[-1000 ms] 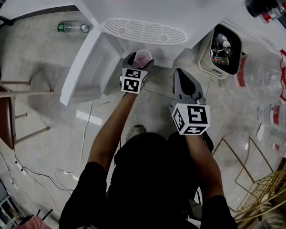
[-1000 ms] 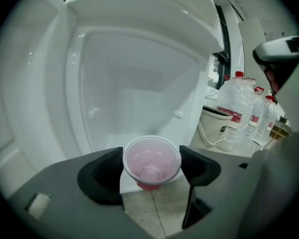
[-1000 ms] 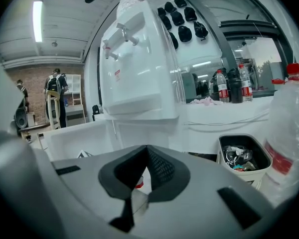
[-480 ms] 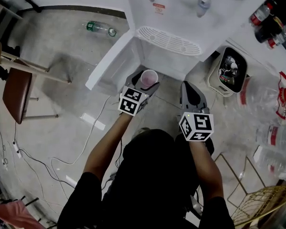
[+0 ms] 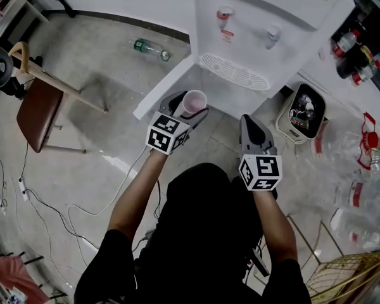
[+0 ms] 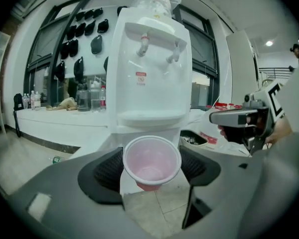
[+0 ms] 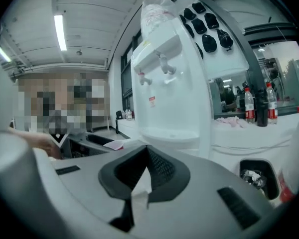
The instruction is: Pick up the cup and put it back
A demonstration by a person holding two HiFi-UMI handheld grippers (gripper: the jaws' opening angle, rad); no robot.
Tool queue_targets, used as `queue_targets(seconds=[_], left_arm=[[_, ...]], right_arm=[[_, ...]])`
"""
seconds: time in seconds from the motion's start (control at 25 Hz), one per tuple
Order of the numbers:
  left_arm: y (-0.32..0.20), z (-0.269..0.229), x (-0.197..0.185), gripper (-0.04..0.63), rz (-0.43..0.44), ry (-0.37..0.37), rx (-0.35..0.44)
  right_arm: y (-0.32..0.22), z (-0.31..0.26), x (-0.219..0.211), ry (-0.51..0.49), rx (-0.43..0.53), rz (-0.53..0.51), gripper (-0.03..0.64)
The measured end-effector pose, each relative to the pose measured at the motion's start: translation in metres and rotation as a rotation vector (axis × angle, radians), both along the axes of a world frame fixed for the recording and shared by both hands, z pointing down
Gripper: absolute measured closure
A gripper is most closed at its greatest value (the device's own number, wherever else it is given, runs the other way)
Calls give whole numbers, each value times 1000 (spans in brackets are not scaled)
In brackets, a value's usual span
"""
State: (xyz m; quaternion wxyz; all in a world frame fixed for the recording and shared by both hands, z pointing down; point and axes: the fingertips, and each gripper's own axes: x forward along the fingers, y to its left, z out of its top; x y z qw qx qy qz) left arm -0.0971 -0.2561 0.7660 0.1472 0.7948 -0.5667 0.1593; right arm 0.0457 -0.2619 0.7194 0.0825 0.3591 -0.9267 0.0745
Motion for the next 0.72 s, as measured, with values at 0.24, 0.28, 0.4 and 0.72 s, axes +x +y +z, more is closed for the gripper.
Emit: queue_targets(seconds=[0.24,0.28,0.4,0.72], left_arm=[[-9,-51,-10,242,0,18,38],[-13,-59,-10,242,6,17,45],[-27,-81,-6,242,28,15,66],[-62,-114,1,242,41,41,108]], right_arm=[[-4,-29,-7,2,45,-9,623],[-6,-34,-7,-5,50,-5,623],[-13,-48,-7,-22,61,13,623],[-31,-60,-7,-40,53,63,623]])
